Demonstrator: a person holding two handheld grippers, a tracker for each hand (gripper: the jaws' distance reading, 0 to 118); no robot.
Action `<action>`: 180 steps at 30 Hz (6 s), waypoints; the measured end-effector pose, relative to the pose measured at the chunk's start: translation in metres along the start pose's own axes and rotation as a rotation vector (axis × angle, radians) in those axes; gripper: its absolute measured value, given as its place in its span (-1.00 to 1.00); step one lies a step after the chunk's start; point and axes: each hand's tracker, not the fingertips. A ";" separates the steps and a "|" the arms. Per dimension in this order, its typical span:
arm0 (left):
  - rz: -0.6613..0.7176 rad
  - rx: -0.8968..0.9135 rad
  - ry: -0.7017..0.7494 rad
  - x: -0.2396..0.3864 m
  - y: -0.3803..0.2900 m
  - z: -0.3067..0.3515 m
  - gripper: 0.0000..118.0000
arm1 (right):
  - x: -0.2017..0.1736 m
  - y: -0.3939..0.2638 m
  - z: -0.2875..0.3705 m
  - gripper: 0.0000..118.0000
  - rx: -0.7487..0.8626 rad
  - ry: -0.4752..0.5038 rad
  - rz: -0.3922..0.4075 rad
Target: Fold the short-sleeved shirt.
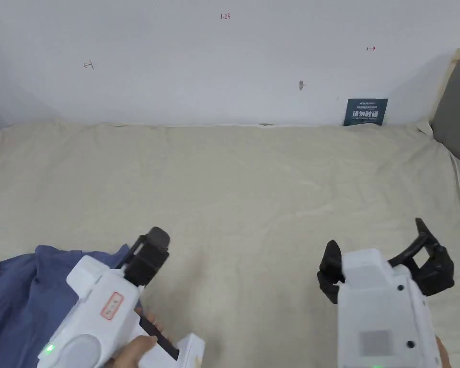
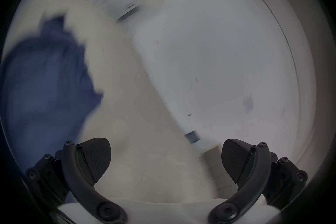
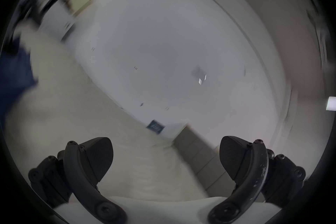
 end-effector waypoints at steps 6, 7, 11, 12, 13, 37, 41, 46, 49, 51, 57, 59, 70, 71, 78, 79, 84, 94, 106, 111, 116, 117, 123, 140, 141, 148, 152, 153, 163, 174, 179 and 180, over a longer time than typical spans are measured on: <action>-0.735 0.168 0.085 0.043 -0.039 -0.002 1.00 | 0.018 -0.006 -0.008 1.00 -0.107 0.146 -0.362; -0.754 0.162 0.089 0.044 -0.042 -0.003 1.00 | 0.017 -0.007 -0.008 1.00 -0.115 0.153 -0.386; -0.776 0.166 0.099 0.041 -0.046 -0.004 1.00 | 0.016 -0.010 -0.007 1.00 -0.126 0.172 -0.404; -0.793 0.170 0.099 0.036 -0.046 -0.006 1.00 | 0.016 -0.010 -0.007 1.00 -0.126 0.172 -0.403; -0.799 0.169 0.101 0.035 -0.046 -0.007 1.00 | 0.015 -0.010 -0.007 1.00 -0.124 0.175 -0.400; -0.783 0.190 0.090 0.040 -0.038 -0.007 1.00 | 0.014 -0.006 -0.007 1.00 -0.125 0.199 -0.390; -0.758 0.188 0.086 0.041 -0.036 -0.007 1.00 | 0.015 -0.006 -0.007 1.00 -0.126 0.200 -0.392; -0.765 0.187 0.089 0.042 -0.035 -0.006 1.00 | 0.017 -0.005 -0.008 1.00 -0.129 0.201 -0.393; -0.773 0.186 0.089 0.042 -0.035 -0.007 1.00 | 0.017 -0.004 -0.008 0.96 -0.129 0.201 -0.393; -0.776 0.184 0.090 0.043 -0.034 -0.005 0.82 | 0.017 -0.004 -0.008 0.76 -0.127 0.200 -0.392; -0.752 0.135 0.067 0.046 -0.029 -0.006 -0.99 | 0.017 0.001 -0.007 -0.95 -0.136 0.213 -0.376; -0.709 0.117 0.036 0.045 -0.027 -0.006 -1.00 | 0.018 0.002 -0.007 -0.98 -0.138 0.215 -0.381; -0.695 0.177 0.218 -0.001 0.008 0.015 -1.00 | -0.027 0.034 -0.029 -0.98 -0.084 0.379 -0.392; -0.691 0.189 0.253 -0.010 0.016 0.021 -1.00 | -0.038 0.041 -0.030 -0.98 -0.069 0.413 -0.393; -0.650 0.280 0.524 -0.080 0.069 0.085 -1.00 | -0.119 0.090 -0.022 -0.98 0.027 0.648 -0.390; -0.648 0.286 0.550 -0.086 0.074 0.093 -1.00 | -0.127 0.094 -0.019 -0.98 0.036 0.674 -0.388; -0.640 0.310 0.670 -0.115 0.092 0.143 -1.00 | -0.170 0.116 0.004 -0.98 0.077 0.789 -0.383; -0.643 0.278 0.716 -0.132 0.089 0.170 -1.00 | -0.188 0.121 0.028 -0.98 0.090 0.853 -0.370; -0.562 -0.136 0.441 -0.130 0.066 0.067 -0.38 | -0.141 0.099 0.000 -0.98 0.058 0.714 -0.346; -0.507 -0.366 0.472 -0.146 0.044 0.011 0.96 | -0.125 0.085 -0.011 -0.98 0.028 0.660 -0.324; -0.478 -0.519 0.540 -0.168 0.014 -0.030 0.92 | -0.115 0.069 -0.021 -0.98 -0.017 0.620 -0.319; -0.466 -0.546 0.541 -0.177 0.007 -0.037 0.89 | -0.113 0.066 -0.022 -0.98 -0.027 0.612 -0.314; -0.430 -0.683 0.547 -0.203 -0.025 -0.066 0.07 | -0.105 0.047 -0.030 -0.98 -0.087 0.575 -0.309; -0.416 -0.499 0.204 -0.092 0.038 -0.016 -0.99 | -0.047 0.030 -0.030 -0.98 -0.107 0.482 -0.376; -0.421 -0.484 0.163 -0.076 0.043 -0.016 -0.99 | -0.042 0.029 -0.029 -0.98 -0.106 0.473 -0.381; -0.585 -0.382 -0.122 0.063 0.078 -0.045 -0.99 | -0.003 0.020 -0.021 -0.98 -0.095 0.399 -0.416; -0.653 -0.365 -0.273 0.126 0.075 -0.058 -0.99 | 0.021 0.015 -0.018 -0.98 -0.085 0.350 -0.420; -0.672 -0.368 -0.306 0.142 0.071 -0.062 -0.99 | 0.028 0.014 -0.017 -0.98 -0.084 0.334 -0.418; -0.718 -0.506 -0.498 0.219 -0.010 -0.093 -0.99 | 0.083 -0.012 -0.018 -0.98 -0.117 0.195 -0.427; -0.910 -0.964 -0.212 0.107 -0.185 -0.136 -0.99 | 0.087 -0.042 -0.023 -0.98 -0.199 0.166 -0.439; -0.866 -1.004 -0.123 0.083 -0.210 -0.147 -0.97 | 0.080 -0.045 -0.024 -0.98 -0.215 0.180 -0.433; -0.853 -0.987 -0.126 0.087 -0.205 -0.143 -0.93 | 0.079 -0.044 -0.023 -0.98 -0.216 0.181 -0.432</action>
